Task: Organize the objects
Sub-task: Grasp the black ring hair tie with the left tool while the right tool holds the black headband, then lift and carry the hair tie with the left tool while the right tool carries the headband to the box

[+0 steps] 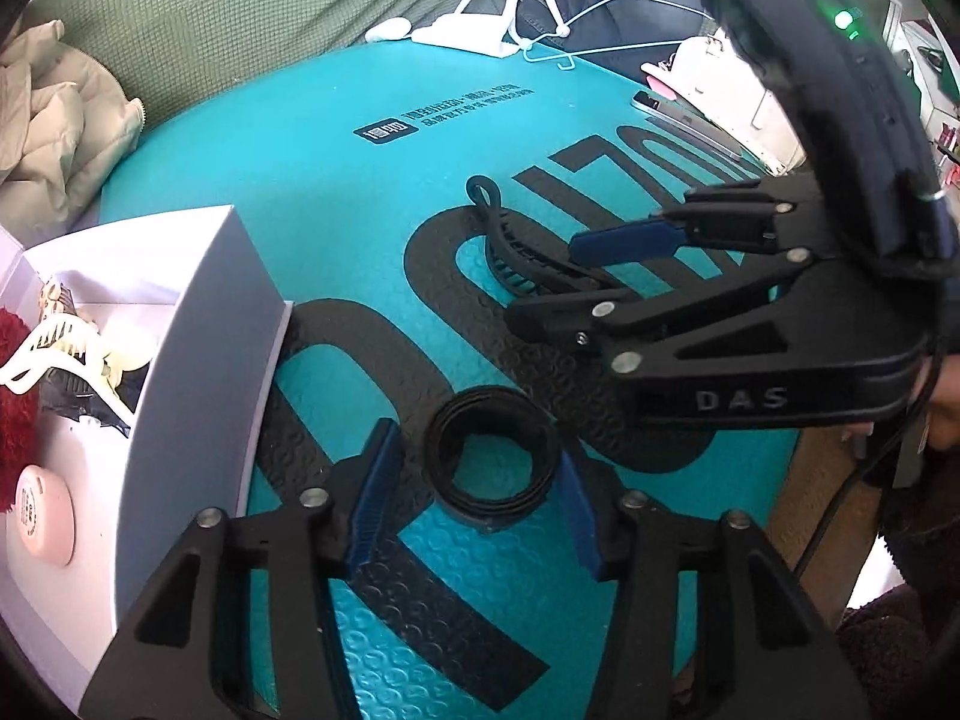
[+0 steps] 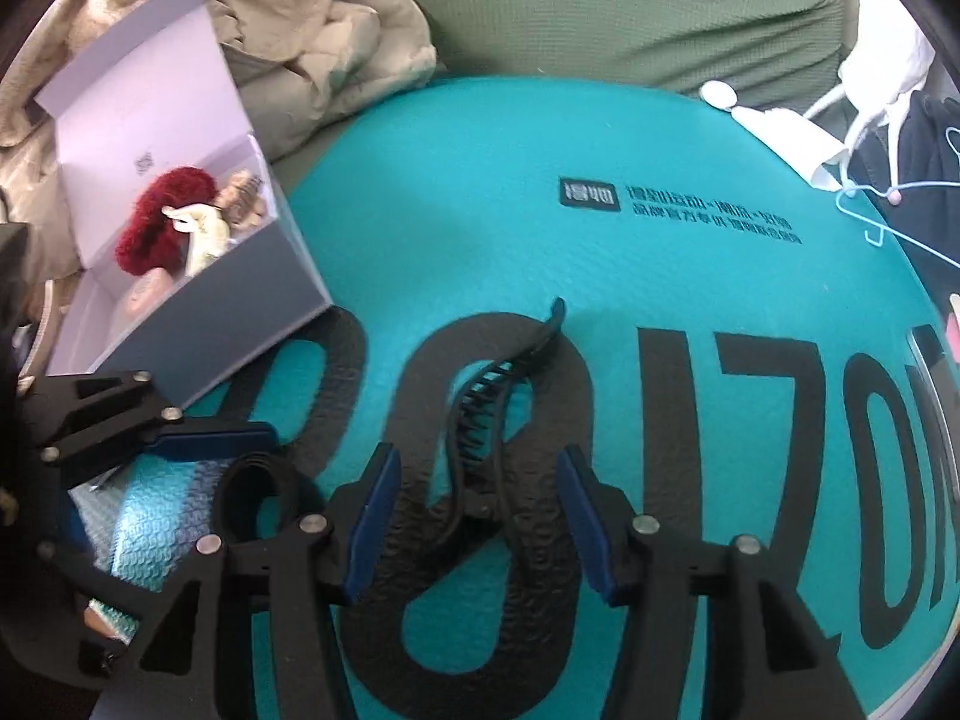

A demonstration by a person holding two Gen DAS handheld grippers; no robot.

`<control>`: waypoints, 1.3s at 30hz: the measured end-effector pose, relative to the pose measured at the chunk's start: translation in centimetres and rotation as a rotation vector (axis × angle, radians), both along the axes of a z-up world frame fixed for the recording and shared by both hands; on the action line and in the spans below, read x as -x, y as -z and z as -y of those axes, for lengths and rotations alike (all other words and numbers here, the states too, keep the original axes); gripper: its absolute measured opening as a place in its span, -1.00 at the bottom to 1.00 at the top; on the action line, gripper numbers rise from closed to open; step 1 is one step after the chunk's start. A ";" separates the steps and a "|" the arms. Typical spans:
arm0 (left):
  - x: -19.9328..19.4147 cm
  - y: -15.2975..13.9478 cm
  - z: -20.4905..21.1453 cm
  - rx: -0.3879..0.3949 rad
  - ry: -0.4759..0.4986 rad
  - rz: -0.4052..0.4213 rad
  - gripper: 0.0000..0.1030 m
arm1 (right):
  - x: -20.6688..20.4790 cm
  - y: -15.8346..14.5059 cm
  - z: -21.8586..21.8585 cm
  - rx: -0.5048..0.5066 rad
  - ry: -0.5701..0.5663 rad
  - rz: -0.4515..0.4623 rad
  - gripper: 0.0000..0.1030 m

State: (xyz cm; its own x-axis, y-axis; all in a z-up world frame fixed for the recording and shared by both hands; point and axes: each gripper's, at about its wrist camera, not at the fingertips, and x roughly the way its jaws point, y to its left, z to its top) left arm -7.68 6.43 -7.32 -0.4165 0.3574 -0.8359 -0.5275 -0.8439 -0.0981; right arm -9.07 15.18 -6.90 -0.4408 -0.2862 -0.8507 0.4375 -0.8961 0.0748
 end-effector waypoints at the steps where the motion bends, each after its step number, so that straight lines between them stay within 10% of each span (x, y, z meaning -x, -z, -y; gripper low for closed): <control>1: 0.1 0.0 0.2 -0.003 -0.010 -0.002 -0.24 | 0.1 0.1 0.0 -0.005 0.010 -0.003 0.00; 5: 0.9 0.2 0.4 -0.050 -0.050 0.005 -0.26 | -0.2 0.1 -0.4 -0.069 0.025 -0.009 -0.55; 23: 1.2 0.3 -3.0 -0.028 -0.020 -0.049 -0.23 | -6.0 -0.3 -3.5 -0.084 0.155 0.034 -0.56; 28: 1.4 0.5 -3.2 -0.041 -0.002 -0.056 -0.05 | -5.4 -0.2 -3.8 -0.068 0.179 0.023 -0.19; 36: 1.9 0.8 -3.0 0.001 -0.020 -0.075 0.12 | -4.9 0.2 -3.8 -0.056 0.183 -0.033 -0.14; 39: 1.8 0.7 -3.1 0.010 -0.012 -0.090 -0.26 | -4.9 0.2 -3.9 -0.058 0.187 -0.043 -0.40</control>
State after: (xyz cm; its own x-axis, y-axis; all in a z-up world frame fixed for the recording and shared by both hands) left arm -9.51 9.58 -8.04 -0.4940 0.3437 -0.7986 -0.5236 -0.8509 -0.0422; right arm -4.18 19.13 -7.11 -0.5180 -0.1470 -0.8427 0.2649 -0.9643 0.0054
